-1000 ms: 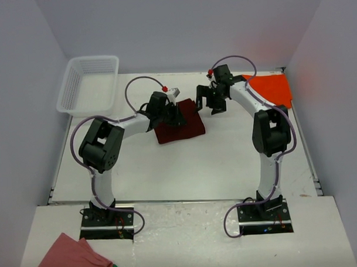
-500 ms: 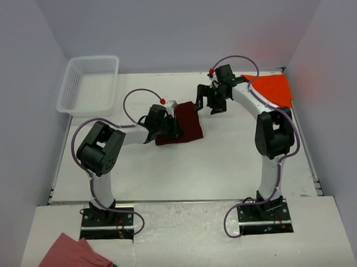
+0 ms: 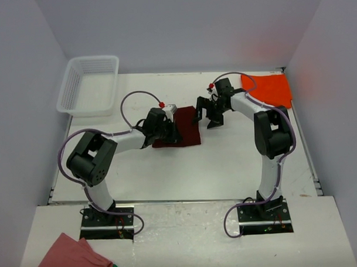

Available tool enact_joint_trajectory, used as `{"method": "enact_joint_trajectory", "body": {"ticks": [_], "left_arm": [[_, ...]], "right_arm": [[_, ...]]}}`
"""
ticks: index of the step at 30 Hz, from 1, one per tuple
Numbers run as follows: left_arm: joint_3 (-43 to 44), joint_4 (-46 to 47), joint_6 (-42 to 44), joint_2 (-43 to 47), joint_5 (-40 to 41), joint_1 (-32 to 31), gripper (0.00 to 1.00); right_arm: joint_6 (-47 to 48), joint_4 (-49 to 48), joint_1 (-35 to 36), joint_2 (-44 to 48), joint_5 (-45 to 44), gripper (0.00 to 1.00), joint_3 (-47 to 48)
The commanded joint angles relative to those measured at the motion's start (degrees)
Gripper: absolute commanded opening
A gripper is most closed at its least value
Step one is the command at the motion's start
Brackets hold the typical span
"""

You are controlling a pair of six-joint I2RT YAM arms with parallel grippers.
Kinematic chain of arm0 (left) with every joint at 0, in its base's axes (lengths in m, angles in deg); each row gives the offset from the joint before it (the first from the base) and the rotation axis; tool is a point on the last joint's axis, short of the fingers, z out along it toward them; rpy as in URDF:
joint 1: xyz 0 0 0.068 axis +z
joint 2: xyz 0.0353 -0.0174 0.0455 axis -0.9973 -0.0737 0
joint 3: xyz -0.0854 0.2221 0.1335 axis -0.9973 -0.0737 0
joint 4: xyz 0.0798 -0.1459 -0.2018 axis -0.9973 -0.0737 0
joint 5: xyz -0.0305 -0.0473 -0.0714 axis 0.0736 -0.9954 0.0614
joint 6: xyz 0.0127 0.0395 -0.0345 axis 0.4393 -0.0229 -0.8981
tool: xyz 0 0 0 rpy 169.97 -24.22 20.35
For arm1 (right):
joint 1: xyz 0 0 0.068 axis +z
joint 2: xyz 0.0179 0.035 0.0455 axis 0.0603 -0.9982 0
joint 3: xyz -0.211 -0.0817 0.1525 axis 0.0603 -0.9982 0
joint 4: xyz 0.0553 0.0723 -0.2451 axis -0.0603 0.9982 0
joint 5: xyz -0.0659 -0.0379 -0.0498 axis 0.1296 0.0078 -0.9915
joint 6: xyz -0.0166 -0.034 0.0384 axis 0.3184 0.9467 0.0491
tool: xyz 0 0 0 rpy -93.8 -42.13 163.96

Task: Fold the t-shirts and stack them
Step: Put the neatly folded tshirt into the corner of the board with the right arm

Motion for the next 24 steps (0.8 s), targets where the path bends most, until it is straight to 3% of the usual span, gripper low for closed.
{"method": "enact_joint_trajectory", "body": {"ticks": [1,5,12,24], "left_arm": [[3.47,-4.18,0.75,6.49,2.98,-1.35,0.07],[6.9,-8.73,0.92,8.87,6.23,-1.43,0.08],[12.44,-21.49,0.75,7.56,21.24,-1.08,0.09],[13.5,-27.21,-1.63,3.42,25.93,2.08,0.09]], "right_arm": [[-2.84,-6.81,-0.25,-0.34,7.95,0.96,-0.13],[-4.69,-6.56,-0.25,-2.54,8.66,0.96,1.19],[-6.18,-3.66,-0.34,-4.21,4.01,0.96,1.98],[-6.27,0.3,-0.34,-5.79,0.13,0.95,3.74]]}}
